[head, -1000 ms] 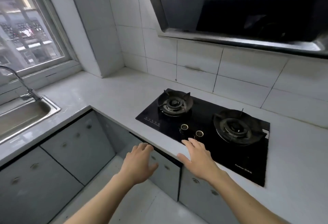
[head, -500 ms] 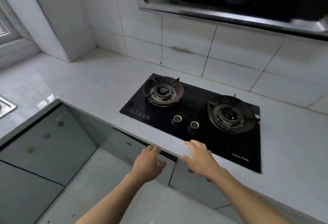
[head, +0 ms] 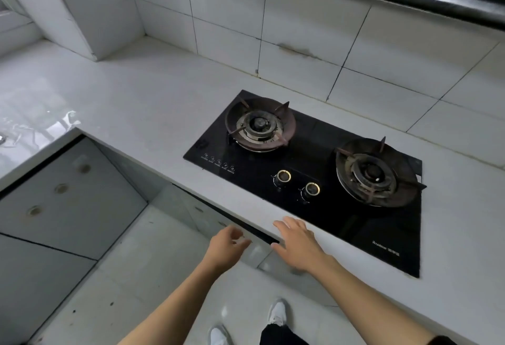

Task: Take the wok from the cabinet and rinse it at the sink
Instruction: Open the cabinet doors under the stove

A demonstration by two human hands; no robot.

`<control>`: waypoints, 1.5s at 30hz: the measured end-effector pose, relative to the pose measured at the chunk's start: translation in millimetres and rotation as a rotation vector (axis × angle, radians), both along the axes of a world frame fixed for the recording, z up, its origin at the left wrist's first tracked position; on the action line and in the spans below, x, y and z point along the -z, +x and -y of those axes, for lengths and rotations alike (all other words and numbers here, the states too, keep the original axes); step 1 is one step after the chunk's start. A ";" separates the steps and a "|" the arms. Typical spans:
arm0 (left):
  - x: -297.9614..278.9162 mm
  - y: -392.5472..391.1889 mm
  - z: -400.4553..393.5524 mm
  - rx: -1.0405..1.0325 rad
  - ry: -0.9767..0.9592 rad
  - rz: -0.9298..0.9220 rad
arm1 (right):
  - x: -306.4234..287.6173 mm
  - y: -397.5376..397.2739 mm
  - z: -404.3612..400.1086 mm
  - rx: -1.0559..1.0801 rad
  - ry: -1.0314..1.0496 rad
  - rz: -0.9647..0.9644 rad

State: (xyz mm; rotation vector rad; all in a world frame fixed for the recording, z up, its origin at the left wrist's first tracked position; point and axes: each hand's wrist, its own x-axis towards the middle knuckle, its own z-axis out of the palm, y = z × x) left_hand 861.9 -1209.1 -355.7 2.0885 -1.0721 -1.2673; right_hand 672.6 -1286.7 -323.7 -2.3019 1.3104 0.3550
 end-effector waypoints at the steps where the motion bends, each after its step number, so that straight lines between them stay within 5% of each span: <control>1: 3.6 -0.1 1.0 -0.063 0.020 -0.088 | 5.3 1.6 0.8 -0.002 0.022 0.002; 8: 24.8 -9.8 19.2 -0.603 0.109 -0.900 | 29.4 2.5 0.2 0.007 -0.022 -0.021; 11: 31.2 -12.2 29.7 -0.784 0.124 -1.030 | 30.8 0.5 0.3 -0.008 -0.050 -0.025; 29: 37.9 -19.1 33.6 -1.046 0.081 -1.203 | 34.2 2.1 -6.2 -0.009 -0.088 -0.039; 40: 46.8 -6.9 -15.6 -0.897 0.079 -1.022 | 36.3 5.6 -24.1 0.073 -0.071 -0.020; 45: 58.3 2.3 -42.9 -0.851 0.124 -0.698 | 37.6 19.3 -36.1 0.107 -0.100 0.025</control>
